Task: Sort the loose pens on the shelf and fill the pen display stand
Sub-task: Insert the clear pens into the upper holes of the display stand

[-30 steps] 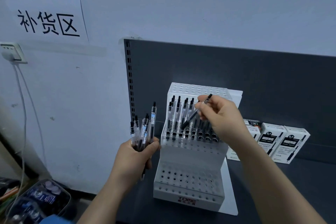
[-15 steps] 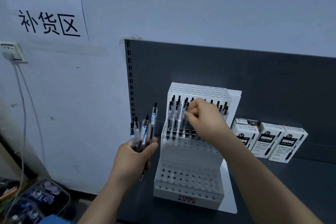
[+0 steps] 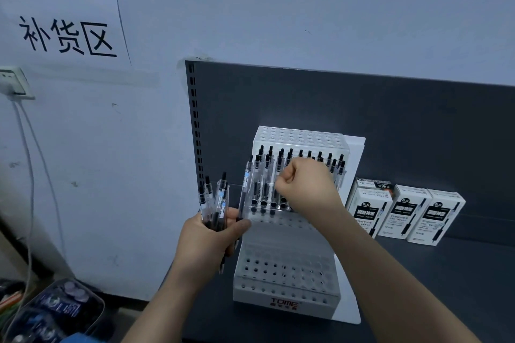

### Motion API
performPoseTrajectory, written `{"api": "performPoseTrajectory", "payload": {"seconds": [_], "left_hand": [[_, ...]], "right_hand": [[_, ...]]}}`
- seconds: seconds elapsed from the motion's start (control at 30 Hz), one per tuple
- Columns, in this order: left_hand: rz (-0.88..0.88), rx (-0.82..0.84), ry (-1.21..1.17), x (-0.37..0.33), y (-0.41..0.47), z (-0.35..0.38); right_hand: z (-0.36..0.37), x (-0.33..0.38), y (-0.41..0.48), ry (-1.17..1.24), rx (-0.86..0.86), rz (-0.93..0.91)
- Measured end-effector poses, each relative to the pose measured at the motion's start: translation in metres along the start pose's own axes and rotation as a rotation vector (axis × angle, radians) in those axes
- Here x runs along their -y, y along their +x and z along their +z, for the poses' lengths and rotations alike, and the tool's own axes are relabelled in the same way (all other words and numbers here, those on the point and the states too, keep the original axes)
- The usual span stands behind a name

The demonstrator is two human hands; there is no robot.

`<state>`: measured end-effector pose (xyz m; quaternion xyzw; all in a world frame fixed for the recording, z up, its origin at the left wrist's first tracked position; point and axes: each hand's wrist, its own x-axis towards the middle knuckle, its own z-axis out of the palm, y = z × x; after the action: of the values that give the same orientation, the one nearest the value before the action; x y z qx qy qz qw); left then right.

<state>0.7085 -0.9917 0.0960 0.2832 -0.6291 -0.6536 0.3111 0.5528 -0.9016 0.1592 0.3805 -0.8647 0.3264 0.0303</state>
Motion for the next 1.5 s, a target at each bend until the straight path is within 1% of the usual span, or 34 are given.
{"api": "performPoseTrajectory", "payload": {"seconds": [0.17,0.23,0.3,0.33,0.4,0.47,0.5,0.57,0.63,0.7,0.8,0.87,1.0,1.07,1.3,1.37,1.47,1.5], "left_hand": [[-0.016,0.034,0.052,-0.001,-0.001,0.004],[-0.021,0.048,0.067,-0.002,-0.001,0.008],[-0.02,0.072,0.09,-0.002,-0.002,0.012],[-0.018,0.089,0.108,-0.002,-0.002,0.014],[-0.014,0.122,0.14,-0.002,-0.003,0.018],[-0.008,0.137,0.166,-0.002,-0.004,0.021],[-0.005,0.134,0.179,-0.003,-0.004,0.021],[-0.009,0.111,0.211,-0.002,-0.003,0.019],[-0.026,0.084,0.207,-0.003,-0.001,0.017],[-0.036,0.083,0.176,-0.002,0.0,0.017],[-0.052,0.098,0.149,0.002,0.0,0.018],[-0.033,0.115,0.153,0.002,-0.001,0.017],[0.014,0.106,0.155,-0.003,-0.003,0.014],[0.006,0.096,0.123,-0.003,-0.004,0.012],[-0.008,0.109,0.067,-0.008,-0.009,0.013],[-0.008,0.124,0.031,-0.011,-0.009,0.017],[0.009,0.17,0.057,-0.011,-0.009,0.024],[0.02,0.19,0.07,-0.011,-0.009,0.027]], "right_hand": [[-0.007,-0.009,-0.002,0.091,-0.018,0.044],[-0.014,-0.007,-0.012,0.262,0.007,0.043],[-0.019,-0.003,-0.021,0.463,0.119,0.05],[-0.019,-0.003,-0.025,0.537,0.169,0.058],[-0.02,-0.004,-0.028,0.638,0.21,0.072],[-0.027,-0.008,-0.027,0.698,0.191,0.103],[-0.031,-0.011,-0.026,0.741,0.148,0.132],[-0.042,-0.018,-0.021,0.824,-0.029,0.17],[-0.049,-0.025,-0.016,0.798,-0.206,0.14],[-0.047,-0.028,-0.013,0.694,-0.268,0.105],[-0.036,-0.026,-0.012,0.61,-0.23,0.111],[-0.029,-0.022,-0.01,0.541,-0.189,0.103],[-0.018,-0.018,-0.001,0.242,-0.058,0.036],[-0.014,-0.018,0.001,0.175,-0.016,0.031],[-0.016,-0.018,-0.004,0.149,0.035,0.078],[-0.016,-0.018,-0.015,0.223,0.084,0.082],[-0.015,-0.014,-0.03,0.404,0.253,0.047],[-0.014,-0.014,-0.032,0.456,0.284,0.026]]}}
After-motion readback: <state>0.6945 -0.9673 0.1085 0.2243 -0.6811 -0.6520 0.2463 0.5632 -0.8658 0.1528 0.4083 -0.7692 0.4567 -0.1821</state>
